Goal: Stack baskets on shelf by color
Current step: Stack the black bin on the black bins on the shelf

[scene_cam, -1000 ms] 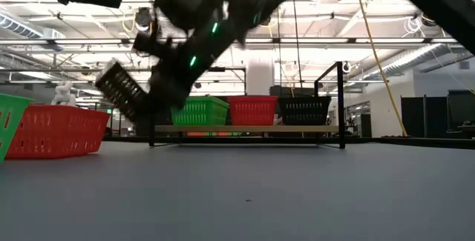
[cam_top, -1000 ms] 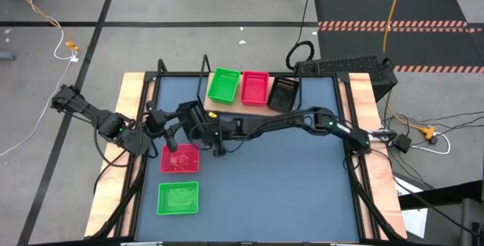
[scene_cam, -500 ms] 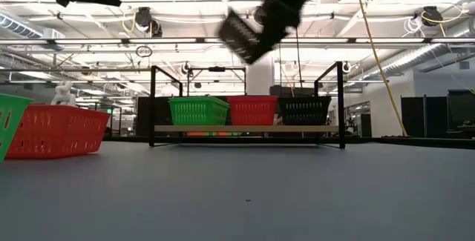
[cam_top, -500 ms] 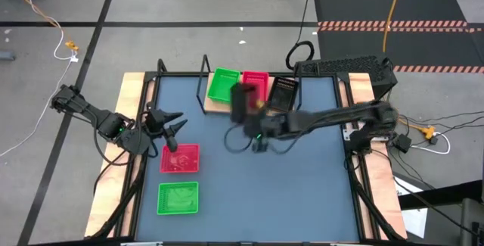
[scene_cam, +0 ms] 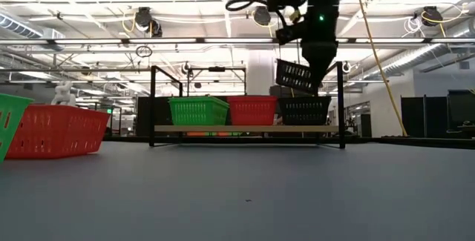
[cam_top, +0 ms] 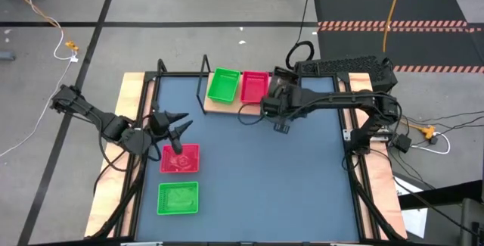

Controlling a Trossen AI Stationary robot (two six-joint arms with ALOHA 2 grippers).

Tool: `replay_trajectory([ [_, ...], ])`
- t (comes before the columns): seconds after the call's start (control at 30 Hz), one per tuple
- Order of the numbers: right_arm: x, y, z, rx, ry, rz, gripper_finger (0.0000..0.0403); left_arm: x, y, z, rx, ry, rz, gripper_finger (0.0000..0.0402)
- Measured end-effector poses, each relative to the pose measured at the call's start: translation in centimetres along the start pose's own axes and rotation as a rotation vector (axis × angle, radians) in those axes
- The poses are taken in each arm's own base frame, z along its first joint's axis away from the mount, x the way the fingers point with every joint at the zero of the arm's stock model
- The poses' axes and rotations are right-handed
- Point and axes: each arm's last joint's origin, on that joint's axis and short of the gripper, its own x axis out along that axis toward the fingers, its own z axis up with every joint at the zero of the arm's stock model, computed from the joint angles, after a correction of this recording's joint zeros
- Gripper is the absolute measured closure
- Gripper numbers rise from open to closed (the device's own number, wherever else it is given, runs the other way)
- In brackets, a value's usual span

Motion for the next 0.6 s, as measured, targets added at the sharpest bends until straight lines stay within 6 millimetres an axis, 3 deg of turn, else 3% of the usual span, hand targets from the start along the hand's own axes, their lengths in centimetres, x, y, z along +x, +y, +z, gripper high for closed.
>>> replay_trajectory([
  [0.27,1.3,-2.6,-0.4,0.006,0.087,0.089,0.0403,0.1,-0.2,-0.1,0.029,0.003,0.002,0.0259],
  [0.43,1.6,-3.3,-0.4,0.046,0.099,0.089,0.0399,0.1,-0.2,-0.1,0.022,0.003,0.002,0.0259],
  [0.6,1.8,-3.5,-0.4,0.079,0.106,0.207,0.0376,0.1,-0.2,-0.1,0.018,0.003,0.002,0.0259],
])
